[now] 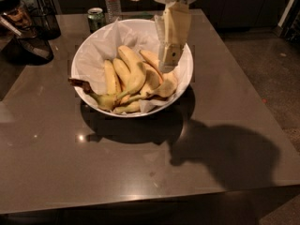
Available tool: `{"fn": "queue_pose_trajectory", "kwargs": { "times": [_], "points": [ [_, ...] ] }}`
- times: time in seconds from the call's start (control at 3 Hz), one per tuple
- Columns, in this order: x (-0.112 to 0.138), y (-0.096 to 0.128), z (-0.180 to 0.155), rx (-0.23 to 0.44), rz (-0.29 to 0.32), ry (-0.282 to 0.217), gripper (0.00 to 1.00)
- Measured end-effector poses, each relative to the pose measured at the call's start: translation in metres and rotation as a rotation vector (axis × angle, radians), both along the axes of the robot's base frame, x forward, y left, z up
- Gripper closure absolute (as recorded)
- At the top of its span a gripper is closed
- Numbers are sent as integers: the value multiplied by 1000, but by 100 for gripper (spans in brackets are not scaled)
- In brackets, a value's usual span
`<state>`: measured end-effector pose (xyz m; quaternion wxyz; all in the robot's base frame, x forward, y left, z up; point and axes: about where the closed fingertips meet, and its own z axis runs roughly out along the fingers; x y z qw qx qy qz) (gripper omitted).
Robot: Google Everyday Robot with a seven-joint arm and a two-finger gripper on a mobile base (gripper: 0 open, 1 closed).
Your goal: Pick banana from white bowl
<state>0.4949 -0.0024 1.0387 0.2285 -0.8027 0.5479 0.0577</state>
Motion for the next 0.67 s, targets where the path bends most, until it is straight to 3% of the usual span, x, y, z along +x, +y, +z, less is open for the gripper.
{"fn": "queue_pose_trajectory", "kwargs": {
  "times": [0.33, 0.67],
  "points": [
    [8, 11, -22, -40, 17, 22, 0],
    [11, 15, -19, -23, 14, 5, 0]
  ]
}}
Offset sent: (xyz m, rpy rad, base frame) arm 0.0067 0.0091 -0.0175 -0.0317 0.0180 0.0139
